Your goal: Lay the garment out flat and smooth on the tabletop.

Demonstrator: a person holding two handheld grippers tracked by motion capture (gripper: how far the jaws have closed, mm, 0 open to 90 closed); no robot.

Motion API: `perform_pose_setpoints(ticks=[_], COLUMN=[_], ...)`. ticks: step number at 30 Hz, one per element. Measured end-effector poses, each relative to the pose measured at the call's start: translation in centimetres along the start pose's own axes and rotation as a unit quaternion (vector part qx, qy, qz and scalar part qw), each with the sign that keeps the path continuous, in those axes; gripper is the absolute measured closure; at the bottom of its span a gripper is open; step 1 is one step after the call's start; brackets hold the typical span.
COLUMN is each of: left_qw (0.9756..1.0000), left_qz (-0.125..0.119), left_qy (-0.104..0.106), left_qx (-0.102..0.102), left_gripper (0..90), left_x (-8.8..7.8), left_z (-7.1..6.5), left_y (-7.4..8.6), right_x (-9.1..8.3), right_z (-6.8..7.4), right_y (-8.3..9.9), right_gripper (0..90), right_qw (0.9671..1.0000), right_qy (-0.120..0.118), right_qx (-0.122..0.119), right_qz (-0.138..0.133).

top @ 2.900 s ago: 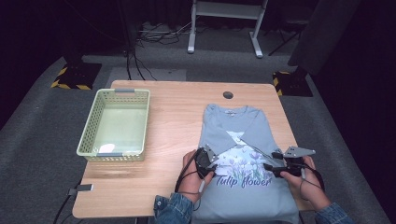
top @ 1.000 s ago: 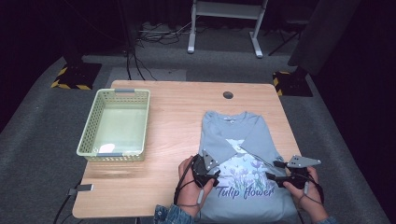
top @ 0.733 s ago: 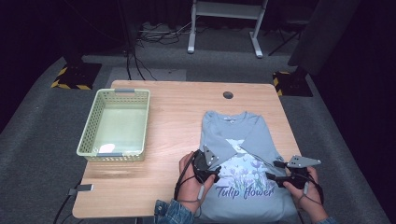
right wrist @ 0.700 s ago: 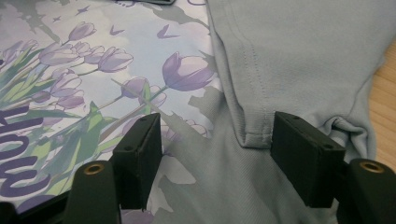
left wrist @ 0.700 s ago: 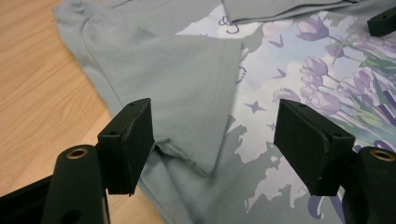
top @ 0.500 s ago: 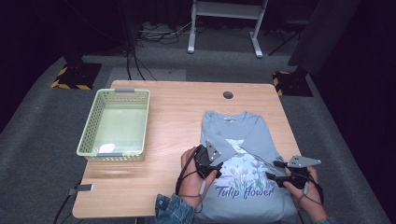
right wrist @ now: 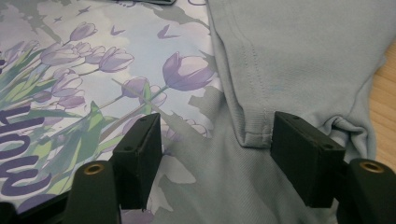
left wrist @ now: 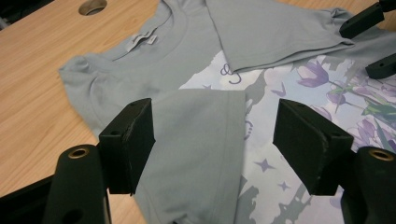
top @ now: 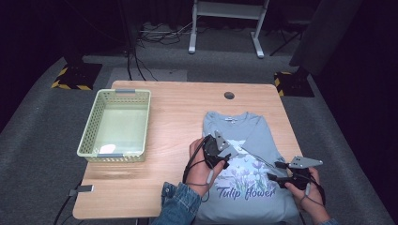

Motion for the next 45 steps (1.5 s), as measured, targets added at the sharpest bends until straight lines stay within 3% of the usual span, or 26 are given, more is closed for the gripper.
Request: perform_pose_setpoints(ticks=[7, 8, 12, 14, 21, 37, 41, 43, 44, 45], left_qw=[1.0, 0.9999, 0.9997, 0.9997, 0.9994, 0.998, 0.9972, 0.9975, 0.9977, 0.9978], left_qz=[-0.003, -0.009, -0.011, -0.013, 0.002, 0.031, 0.042, 0.042, 0.04, 0.038], left_qy=[0.003, 0.012, 0.019, 0.02, 0.034, 0.054, 0.062, 0.056, 0.054, 0.055], left_qx=[0.0, -0.006, 0.005, -0.006, 0.001, -0.011, -0.01, -0.009, -0.005, 0.001], left_gripper=[29.3, 29.3, 29.3, 29.3, 33.4, 35.8, 39.3, 42.3, 45.7, 54.8], left_x=[0.3, 2.1, 3.4, 4.0, 5.8, 9.5, 10.2, 10.4, 10.3, 10.3], left_z=[0.0, 0.3, 0.1, 0.1, -0.3, -1.4, -1.8, -1.9, -1.9, -1.9], left_y=[-0.2, -0.9, -1.2, -1.3, -0.9, 0.6, 1.1, 1.1, 1.0, 0.9], right_x=[0.0, 0.0, -0.1, -0.1, -0.1, -0.1, -0.1, -0.1, -0.1, -0.1], right_z=[0.0, 0.0, 0.0, 0.0, 0.0, 0.0, 0.0, 0.0, 0.0, 0.0], right_y=[0.0, 0.0, 0.1, 0.1, 0.1, 0.1, 0.1, 0.1, 0.1, 0.1], right_gripper=[33.7, 33.7, 33.8, 33.8, 33.8, 33.8, 33.8, 33.8, 33.8, 33.8], right_qw=[1.0, 1.0, 1.0, 1.0, 1.0, 1.0, 1.0, 1.0, 1.0, 1.0], right_qy=[0.0, 0.0, 0.001, 0.001, 0.001, 0.001, 0.0, 0.0, 0.0, 0.001], right_qx=[-0.001, -0.001, -0.001, -0.001, -0.001, -0.001, -0.001, -0.001, -0.001, -0.001], right_qz=[0.0, 0.0, 0.003, 0.002, 0.003, 0.002, 0.003, 0.003, 0.003, 0.002])
Point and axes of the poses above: each handheld gripper's, and its own axes: x roughly forward along the jaws, y roughly out of its underside, z roughly to its left, the point moved 10 cm from there along x, roughly forward along the jaws, and after that the axes turned 7 degrees about x, right-handed, at the moved point
